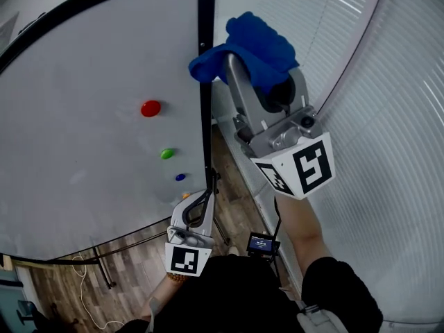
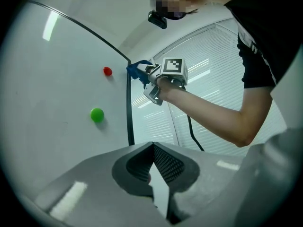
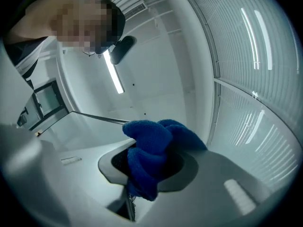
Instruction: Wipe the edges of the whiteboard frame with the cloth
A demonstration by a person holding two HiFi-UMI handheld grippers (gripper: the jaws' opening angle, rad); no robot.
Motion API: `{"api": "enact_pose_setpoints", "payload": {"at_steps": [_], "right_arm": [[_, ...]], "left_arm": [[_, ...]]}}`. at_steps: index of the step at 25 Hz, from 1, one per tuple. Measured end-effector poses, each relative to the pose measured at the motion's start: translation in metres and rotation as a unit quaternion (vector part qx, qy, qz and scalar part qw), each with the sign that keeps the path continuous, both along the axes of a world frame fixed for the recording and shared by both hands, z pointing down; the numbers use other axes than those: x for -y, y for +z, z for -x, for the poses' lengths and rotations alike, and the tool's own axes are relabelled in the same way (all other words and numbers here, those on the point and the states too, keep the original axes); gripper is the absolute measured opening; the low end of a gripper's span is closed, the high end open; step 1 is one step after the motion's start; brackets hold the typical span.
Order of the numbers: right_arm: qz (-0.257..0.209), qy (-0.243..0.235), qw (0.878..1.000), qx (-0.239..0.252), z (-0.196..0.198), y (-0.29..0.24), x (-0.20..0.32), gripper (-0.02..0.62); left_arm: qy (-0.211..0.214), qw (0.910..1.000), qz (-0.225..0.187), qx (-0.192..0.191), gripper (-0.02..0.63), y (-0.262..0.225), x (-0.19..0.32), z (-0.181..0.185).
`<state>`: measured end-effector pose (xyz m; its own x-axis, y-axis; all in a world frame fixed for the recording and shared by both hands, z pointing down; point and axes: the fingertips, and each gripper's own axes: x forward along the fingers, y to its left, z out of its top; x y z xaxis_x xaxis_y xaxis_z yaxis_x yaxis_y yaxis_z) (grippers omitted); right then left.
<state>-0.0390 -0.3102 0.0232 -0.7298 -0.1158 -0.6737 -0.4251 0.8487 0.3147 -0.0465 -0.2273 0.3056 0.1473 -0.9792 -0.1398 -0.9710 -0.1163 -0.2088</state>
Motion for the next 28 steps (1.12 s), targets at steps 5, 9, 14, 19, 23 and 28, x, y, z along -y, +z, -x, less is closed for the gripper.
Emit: {"api": "enact_pose_setpoints", "payload": {"at_steps": [5,9,14,19,23,28], "right_arm": [[0.007,-0.04,0.999,-0.003,0.015,-0.04,0.015,0.13],[0.004,-0.068,0.998,-0.009,0.029,-0.074,0.015,0.133],[0.013,-0.104,0.994,-0.015,0.034,-0.076,0.013,0.137],[-0.002,-0.081,0.996,-0.023,0.041,-0.079,0.012,0.138],[-0.012,-0.05,0.998,-0.027,0.04,-0.077,0.011,0.137],[0.026,-0.108,0.994,-0.014,0.043,-0.075,0.017,0.132]], "left_arm": [[-0.01,0.9997,-0.005,-0.023,0.0,-0.01,0.003,0.006],[-0.008,0.9998,-0.011,-0.017,0.0,-0.025,0.004,0.008],[-0.007,0.9998,-0.013,-0.012,0.0,-0.012,0.002,0.003],[-0.009,0.9996,-0.016,-0.022,0.0,-0.006,0.004,0.002],[-0.009,0.9995,-0.015,-0.026,0.0,-0.004,0.003,0.0],[-0.002,0.9989,-0.013,0.045,0.0,-0.003,0.003,0.003]]}}
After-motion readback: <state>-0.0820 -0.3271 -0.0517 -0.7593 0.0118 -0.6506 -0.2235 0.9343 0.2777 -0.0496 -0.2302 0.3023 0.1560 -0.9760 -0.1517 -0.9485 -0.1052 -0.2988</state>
